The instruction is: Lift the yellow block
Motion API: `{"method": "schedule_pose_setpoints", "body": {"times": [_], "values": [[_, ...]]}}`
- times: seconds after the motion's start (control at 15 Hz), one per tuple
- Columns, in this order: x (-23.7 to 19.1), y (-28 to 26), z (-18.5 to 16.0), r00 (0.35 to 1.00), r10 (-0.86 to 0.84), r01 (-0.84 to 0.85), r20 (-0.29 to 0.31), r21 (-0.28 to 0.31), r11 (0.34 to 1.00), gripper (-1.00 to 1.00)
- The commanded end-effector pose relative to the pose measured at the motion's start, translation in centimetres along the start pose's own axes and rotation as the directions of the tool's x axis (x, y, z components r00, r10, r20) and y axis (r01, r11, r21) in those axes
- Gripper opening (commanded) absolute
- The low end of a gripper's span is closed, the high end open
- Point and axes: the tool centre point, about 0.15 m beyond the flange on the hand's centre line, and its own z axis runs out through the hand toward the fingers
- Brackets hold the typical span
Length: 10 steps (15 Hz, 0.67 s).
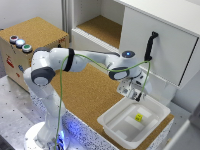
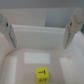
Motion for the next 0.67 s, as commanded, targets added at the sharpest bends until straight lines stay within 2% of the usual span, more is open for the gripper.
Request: {"method": "schedule_pose_setpoints", "body": {"times": [0.0,0.2,0.4,0.6], "values": [[0.6,2.8,4.6,0.995,-0.071,0.058,0.070,0.176,0.983,1.00],[1.0,3.6,7.6,0.997,-0.070,0.064,0.044,0.135,0.989,1.00],[1.6,3.2,9.8,0.993,-0.103,0.093,0.059,0.152,0.984,1.00],[2.3,2.4,11.8,0.988,-0.137,0.121,0.068,0.199,0.973,1.00]]}}
